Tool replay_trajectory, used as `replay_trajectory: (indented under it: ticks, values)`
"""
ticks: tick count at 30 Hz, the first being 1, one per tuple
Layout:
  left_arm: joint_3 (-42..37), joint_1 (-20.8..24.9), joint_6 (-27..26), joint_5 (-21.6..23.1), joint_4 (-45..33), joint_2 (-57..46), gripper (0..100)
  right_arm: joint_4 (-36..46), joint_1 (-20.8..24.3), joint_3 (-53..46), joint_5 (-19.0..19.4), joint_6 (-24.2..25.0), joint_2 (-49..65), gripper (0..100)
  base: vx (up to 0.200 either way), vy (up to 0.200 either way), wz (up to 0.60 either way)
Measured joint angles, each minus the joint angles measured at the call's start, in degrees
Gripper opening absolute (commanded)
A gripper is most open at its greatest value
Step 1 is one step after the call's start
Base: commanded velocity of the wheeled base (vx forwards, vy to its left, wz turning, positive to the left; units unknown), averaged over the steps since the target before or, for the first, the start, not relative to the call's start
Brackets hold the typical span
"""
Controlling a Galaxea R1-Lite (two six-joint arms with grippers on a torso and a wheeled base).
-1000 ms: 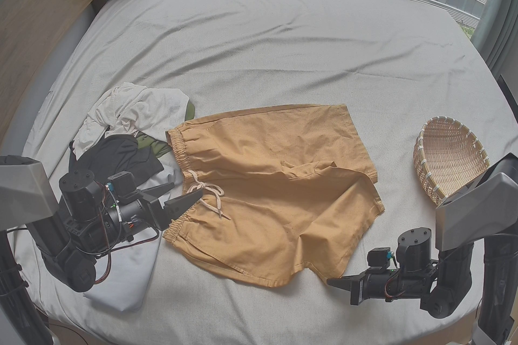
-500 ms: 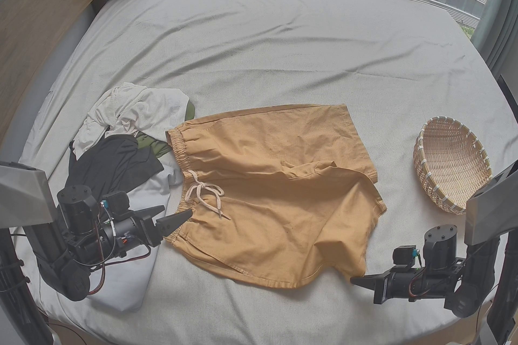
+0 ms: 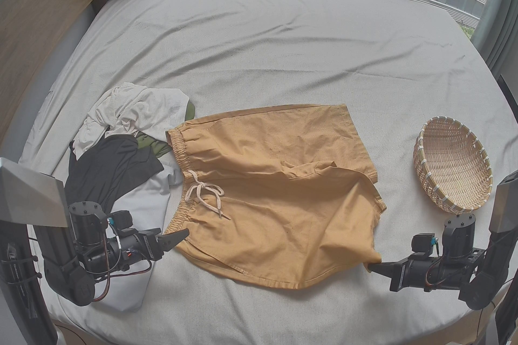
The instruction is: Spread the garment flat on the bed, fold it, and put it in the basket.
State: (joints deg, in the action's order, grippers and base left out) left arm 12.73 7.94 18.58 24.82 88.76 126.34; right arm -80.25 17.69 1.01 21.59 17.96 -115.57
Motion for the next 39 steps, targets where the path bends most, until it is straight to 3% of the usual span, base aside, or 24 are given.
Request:
replay_trajectory:
  ticks: [12, 13, 31, 39]
  values:
    - [1.18, 0.29, 1.89, -0.02, 0.0, 2.79, 100, -0.57, -0.41, 0.0, -0.09, 0.1, 0.96, 0, 0.0, 0.0, 0.0]
    - [1.41, 0.22, 1.89, -0.05, 0.0, 2.96, 0, -0.57, -0.41, 0.0, -0.06, 0.07, 0.99, 0, 0.0, 0.0, 0.0]
    - [1.68, -0.8, 2.19, -0.02, 0.0, 3.8, 0, 2.5, -0.8, 0.0, -0.09, -0.56, 1.68, 0, 0.0, 0.0, 0.0]
    - [-3.34, -0.33, 4.17, 0.55, -0.02, -1.12, 0, 13.82, -3.58, -0.02, -0.06, -3.45, 5.45, 0, 0.0, 0.0, 0.0]
